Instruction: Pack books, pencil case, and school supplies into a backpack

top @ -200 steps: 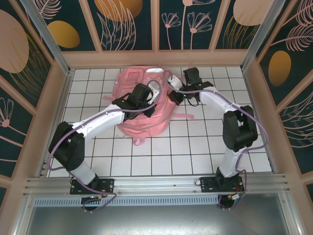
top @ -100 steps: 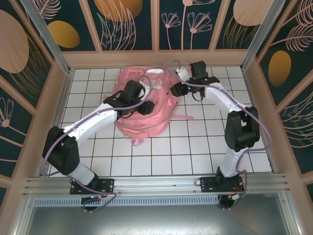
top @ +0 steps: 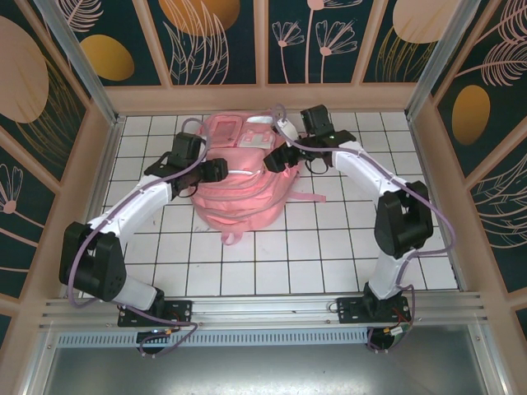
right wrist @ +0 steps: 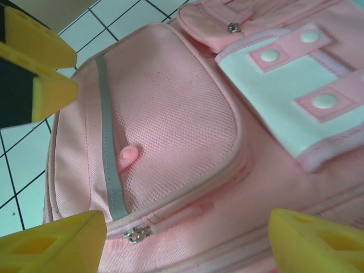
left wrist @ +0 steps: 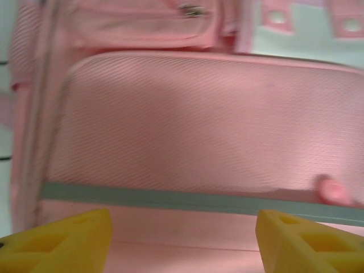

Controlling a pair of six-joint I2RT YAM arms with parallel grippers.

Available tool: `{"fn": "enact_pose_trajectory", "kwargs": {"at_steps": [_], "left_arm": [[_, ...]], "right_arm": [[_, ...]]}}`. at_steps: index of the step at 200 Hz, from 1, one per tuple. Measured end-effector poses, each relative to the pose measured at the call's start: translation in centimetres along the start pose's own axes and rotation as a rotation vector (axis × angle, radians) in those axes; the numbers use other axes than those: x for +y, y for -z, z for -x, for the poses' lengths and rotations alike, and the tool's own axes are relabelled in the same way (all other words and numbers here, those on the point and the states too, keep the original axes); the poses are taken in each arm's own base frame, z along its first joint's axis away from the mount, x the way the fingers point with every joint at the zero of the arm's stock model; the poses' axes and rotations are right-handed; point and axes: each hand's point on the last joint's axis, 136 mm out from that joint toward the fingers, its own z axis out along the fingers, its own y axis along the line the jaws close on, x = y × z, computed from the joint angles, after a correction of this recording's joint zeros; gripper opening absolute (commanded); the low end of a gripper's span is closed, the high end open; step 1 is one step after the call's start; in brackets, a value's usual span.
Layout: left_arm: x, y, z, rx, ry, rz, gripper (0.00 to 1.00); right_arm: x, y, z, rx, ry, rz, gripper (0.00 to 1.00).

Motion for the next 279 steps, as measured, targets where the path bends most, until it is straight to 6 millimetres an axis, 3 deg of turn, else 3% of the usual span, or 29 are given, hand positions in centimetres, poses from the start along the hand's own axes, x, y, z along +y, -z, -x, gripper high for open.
{"fn": "enact_pose_trajectory", "kwargs": {"at_steps": [23,58,99,129,147,171,219,279], "left_arm": [[1.8,0.3,-0.1,-0.011,0.078,0.037,0.69],[1.1,1.6,0.2,-0.044,0.125,-0.010,0.54],[-2.1,3.0,-1.2,-0.033,0.141,-0.118,0.42],[-5.6,2.6,-5.2,0.063,0.116,-0.189,0.37],[-6.5,2.3,-7.2,0.107,0.119,-0.208,0.35],[-6.6,1.8,-8.4,0.135,0.140,-0.209,0.34],[-6.7,0.4,-8.7,0.146,0.155,-0.203,0.34],[-6.7,0.1,-8.6,0.147,0.155,-0.199,0.34]], "right_arm": [[0.0,-1.4,-0.3,0.027,-0.012,0.038,0.76],[0.7,-3.2,-1.6,0.081,-0.016,0.087,0.75],[1.8,-3.3,-2.5,0.112,-0.002,0.137,0.70],[2.4,-3.1,-3.2,0.122,0.018,0.169,0.65],[2.8,-2.9,-3.4,0.126,0.028,0.180,0.61],[3.2,-2.4,-3.9,0.137,0.045,0.188,0.58],[4.0,-1.5,-5.1,0.158,0.076,0.196,0.52],[3.6,-2.2,-5.6,0.185,0.103,0.125,0.41]]}}
